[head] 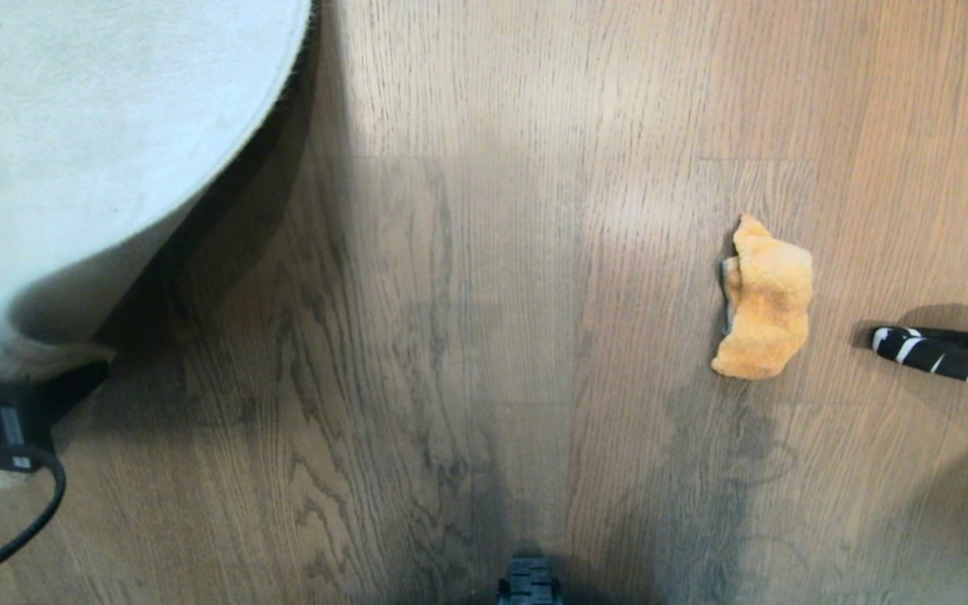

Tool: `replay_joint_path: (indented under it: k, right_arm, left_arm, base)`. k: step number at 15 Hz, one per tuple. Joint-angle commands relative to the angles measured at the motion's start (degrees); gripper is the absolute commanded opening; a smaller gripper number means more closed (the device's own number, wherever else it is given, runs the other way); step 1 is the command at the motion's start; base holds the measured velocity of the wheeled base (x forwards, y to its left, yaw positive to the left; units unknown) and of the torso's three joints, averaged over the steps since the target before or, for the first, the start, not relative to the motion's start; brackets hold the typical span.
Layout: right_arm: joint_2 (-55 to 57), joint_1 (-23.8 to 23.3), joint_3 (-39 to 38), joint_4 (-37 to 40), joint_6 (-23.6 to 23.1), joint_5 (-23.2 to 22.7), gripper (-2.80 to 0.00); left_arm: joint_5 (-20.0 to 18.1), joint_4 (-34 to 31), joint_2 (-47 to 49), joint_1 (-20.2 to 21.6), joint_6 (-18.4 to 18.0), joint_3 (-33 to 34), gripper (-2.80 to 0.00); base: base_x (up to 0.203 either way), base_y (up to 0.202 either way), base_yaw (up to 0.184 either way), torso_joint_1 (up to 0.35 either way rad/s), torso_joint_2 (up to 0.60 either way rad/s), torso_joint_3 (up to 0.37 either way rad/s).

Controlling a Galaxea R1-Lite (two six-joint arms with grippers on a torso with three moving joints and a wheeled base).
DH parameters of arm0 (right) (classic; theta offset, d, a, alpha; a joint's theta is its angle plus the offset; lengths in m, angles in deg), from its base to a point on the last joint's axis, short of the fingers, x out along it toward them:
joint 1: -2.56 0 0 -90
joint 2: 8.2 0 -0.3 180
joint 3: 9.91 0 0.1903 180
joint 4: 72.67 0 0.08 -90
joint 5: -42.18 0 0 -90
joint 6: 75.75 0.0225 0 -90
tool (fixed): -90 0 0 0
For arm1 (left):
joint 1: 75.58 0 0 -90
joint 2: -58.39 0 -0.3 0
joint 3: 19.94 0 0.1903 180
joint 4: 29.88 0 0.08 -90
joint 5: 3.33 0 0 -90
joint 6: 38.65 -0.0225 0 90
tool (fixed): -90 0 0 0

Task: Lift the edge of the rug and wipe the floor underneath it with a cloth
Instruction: Lift up the carpet, then pick up the rag

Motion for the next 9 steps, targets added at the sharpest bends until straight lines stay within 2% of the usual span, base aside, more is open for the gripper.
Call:
replay_joint_path:
  k: [1, 5, 7, 9]
  right_arm:
    - [0.0, 0.0, 0.0, -0.1, 0.0, 0.0, -2.80]
    - [0.0, 0.0, 0.0, -0.1, 0.0, 0.0, -2.80]
    - [0.0, 0.0, 0.0, -0.1, 0.0, 0.0, -2.80]
    - [0.0, 0.0, 0.0, -0.1, 0.0, 0.0, -2.80]
  left_arm:
    - [-0.6, -0.3, 0.0, 1.7, -2.3, 0.5, -2.80]
    - [-4.1, 0.0, 1.2, 3.9, -4.1, 1.2, -2.80]
    - [-6.2, 0.0, 2.1, 6.9, -7.0, 0.4, -2.80]
    - [-9.8, -0.1, 3.2, 11.4, -11.6, -1.1, -2.80]
  base:
    - [0.000, 0.000, 0.000, 0.000, 0.00, 0.000]
    - [0.000, 0.000, 0.000, 0.000, 0.00, 0.000]
    - [0.000, 0.000, 0.000, 0.000, 0.00, 0.000]
    - [0.000, 0.000, 0.000, 0.000, 0.00, 0.000]
